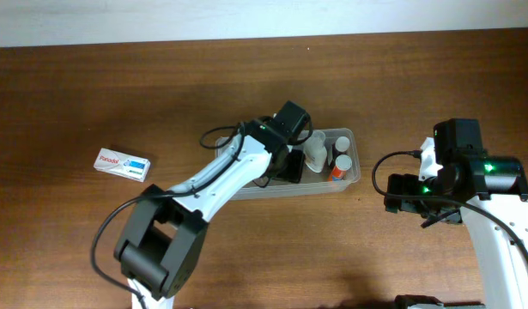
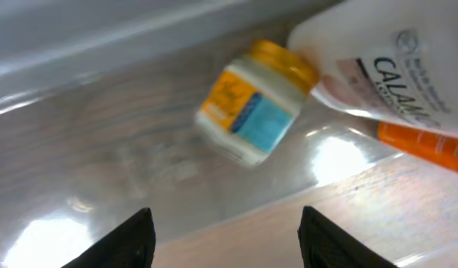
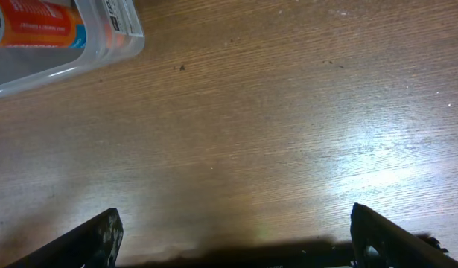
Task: Pack container
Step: 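Carry the gold-capped bottle into the container and release it, then grasp the white Panadol box with the left gripper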
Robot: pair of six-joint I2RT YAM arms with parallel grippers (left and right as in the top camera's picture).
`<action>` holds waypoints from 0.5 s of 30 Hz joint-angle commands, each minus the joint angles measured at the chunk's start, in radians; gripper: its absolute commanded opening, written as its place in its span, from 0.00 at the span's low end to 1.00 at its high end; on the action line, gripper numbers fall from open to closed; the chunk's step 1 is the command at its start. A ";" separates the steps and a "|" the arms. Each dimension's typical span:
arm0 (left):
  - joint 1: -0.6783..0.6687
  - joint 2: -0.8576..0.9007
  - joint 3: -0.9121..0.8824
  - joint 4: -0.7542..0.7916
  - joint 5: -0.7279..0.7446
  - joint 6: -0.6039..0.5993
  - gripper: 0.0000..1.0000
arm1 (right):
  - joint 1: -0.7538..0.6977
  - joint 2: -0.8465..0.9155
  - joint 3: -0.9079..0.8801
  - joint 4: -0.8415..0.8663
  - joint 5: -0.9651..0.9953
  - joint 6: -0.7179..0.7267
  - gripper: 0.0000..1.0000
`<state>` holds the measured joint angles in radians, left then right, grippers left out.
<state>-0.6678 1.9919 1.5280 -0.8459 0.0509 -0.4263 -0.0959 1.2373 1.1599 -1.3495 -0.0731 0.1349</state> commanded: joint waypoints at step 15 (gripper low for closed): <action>0.805 -0.314 0.024 -0.158 -0.115 -0.127 0.99 | -0.003 -0.002 0.001 0.001 -0.006 0.000 0.89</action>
<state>0.0608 1.6115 1.5761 -1.0065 -0.0875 -0.4706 -0.0959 1.2373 1.1599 -1.3491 -0.0734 0.1337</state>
